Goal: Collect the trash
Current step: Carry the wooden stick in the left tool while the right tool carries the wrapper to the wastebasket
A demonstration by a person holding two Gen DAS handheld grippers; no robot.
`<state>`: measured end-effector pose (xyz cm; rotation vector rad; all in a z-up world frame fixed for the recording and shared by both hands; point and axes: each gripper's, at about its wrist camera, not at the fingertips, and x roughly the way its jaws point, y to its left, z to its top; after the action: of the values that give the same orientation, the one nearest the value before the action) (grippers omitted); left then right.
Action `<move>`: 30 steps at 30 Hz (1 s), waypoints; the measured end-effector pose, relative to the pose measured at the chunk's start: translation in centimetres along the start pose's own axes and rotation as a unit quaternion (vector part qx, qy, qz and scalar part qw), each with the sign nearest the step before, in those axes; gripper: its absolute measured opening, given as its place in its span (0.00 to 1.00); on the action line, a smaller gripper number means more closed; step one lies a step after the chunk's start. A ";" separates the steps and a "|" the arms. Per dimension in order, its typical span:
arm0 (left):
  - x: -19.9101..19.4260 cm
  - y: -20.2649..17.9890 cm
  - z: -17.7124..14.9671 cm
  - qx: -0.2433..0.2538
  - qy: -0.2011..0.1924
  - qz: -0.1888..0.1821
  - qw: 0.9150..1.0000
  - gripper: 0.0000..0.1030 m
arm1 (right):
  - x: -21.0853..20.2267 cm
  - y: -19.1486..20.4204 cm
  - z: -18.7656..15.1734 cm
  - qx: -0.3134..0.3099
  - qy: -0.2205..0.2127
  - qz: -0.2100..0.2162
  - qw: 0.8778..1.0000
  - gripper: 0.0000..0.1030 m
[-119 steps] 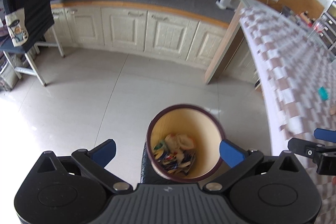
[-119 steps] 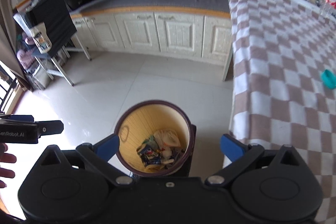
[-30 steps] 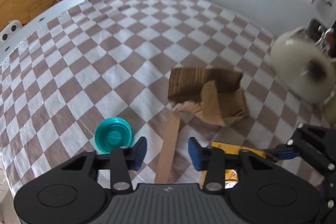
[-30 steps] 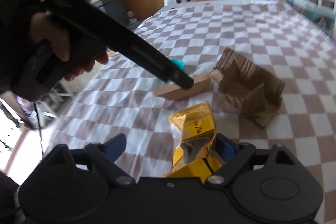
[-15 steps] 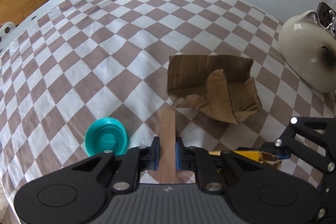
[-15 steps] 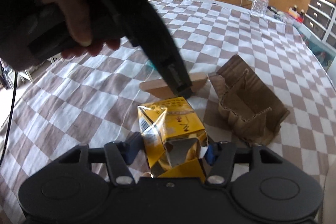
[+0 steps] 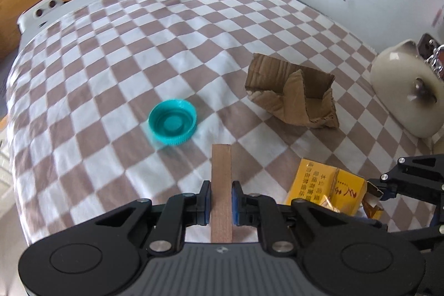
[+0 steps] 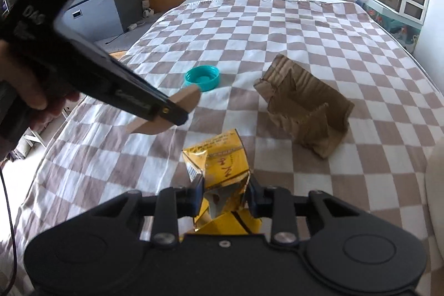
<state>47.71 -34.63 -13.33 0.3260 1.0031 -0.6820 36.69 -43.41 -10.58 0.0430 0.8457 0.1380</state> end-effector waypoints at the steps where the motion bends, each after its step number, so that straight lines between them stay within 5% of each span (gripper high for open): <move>1: -0.4 0.0 -0.4 -0.008 -0.003 0.000 1.000 0.15 | -0.3 0.1 -0.1 0.001 -0.001 -0.002 1.000 0.31; 30: -14.3 -0.3 -11.4 -0.130 -0.121 0.049 0.983 0.15 | -9.0 4.5 1.3 0.067 -0.052 -0.039 0.996 0.31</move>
<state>34.91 -23.30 -6.89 0.0603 0.8264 -0.4798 31.28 -40.19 -2.63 0.1408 0.7499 0.0051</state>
